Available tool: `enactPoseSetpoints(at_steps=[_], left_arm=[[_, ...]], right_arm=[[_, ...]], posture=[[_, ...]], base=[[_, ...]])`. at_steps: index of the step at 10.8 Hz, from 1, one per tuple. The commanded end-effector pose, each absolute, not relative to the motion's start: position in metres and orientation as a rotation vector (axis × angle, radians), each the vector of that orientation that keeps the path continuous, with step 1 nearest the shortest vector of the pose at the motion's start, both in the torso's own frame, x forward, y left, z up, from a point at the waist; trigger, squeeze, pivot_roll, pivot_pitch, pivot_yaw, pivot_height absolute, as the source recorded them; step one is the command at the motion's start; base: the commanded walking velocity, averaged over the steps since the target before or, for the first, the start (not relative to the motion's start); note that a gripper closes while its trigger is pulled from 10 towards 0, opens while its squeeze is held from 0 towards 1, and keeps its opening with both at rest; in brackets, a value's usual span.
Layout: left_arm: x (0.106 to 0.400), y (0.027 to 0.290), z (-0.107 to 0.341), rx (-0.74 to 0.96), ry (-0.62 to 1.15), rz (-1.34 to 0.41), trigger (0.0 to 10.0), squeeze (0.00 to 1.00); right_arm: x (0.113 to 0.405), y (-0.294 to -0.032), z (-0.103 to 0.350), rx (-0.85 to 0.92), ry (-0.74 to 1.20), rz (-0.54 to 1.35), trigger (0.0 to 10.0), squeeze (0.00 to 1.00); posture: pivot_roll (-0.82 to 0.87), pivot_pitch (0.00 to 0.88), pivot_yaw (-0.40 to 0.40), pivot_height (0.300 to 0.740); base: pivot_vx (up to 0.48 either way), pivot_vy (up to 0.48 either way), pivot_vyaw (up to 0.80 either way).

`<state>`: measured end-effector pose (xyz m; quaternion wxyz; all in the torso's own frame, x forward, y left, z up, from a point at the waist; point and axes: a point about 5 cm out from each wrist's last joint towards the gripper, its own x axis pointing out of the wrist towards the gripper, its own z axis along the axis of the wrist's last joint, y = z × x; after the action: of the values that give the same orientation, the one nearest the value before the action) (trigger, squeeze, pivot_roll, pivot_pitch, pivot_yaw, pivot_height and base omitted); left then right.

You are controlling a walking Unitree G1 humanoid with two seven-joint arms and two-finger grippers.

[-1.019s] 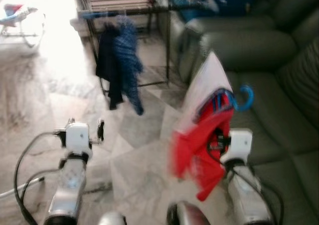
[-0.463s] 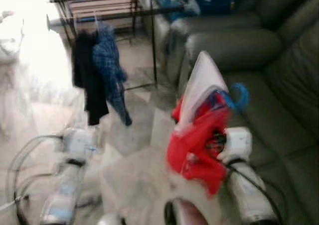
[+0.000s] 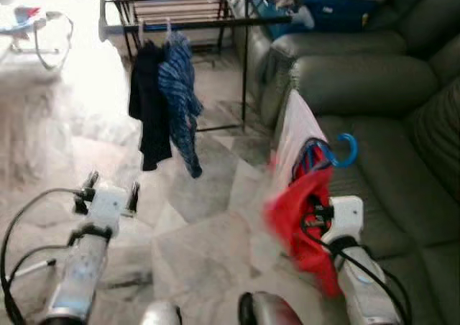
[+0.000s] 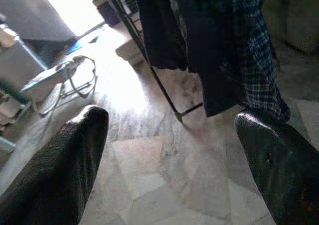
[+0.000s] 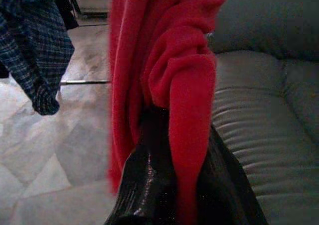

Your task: Hang hanger

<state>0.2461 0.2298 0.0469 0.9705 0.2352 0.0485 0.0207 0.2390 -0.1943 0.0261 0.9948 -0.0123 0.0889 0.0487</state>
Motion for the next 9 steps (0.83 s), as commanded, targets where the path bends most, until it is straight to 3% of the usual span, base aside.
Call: enactPoseSetpoints(at_steps=[1, 3, 6, 9], left_arm=[[0.243, 0.230, 0.042, 0.480, 0.104, 0.065, 10.0, 0.00], [0.237, 0.225, 0.038, 0.415, 0.104, 0.171, 10.0, 0.00], [0.236, 0.221, 0.039, 0.381, 0.079, 0.161, 10.0, 0.00], [0.242, 0.221, 0.044, 0.344, 0.072, 0.138, 10.0, 0.00]], right_arm=[[0.245, -0.197, 0.034, -0.019, 0.132, 0.078, 10.0, 0.00], [0.247, -0.189, 0.035, -0.004, 0.123, 0.099, 10.0, 0.00], [0.248, -0.180, 0.035, -0.020, 0.116, 0.154, 10.0, 0.00], [0.259, -0.198, 0.043, -0.050, 0.088, 0.009, 10.0, 0.00]], posture=[[-0.01, 0.102, -0.047, 0.740], [0.00, 0.104, -0.046, 0.740], [0.00, 0.111, -0.050, 0.740], [0.00, 0.115, -0.049, 0.740]], base=[[0.000, 0.000, 0.00], [0.000, 0.000, 0.80], [0.000, 0.000, 0.77], [0.409, 0.000, 0.00]])
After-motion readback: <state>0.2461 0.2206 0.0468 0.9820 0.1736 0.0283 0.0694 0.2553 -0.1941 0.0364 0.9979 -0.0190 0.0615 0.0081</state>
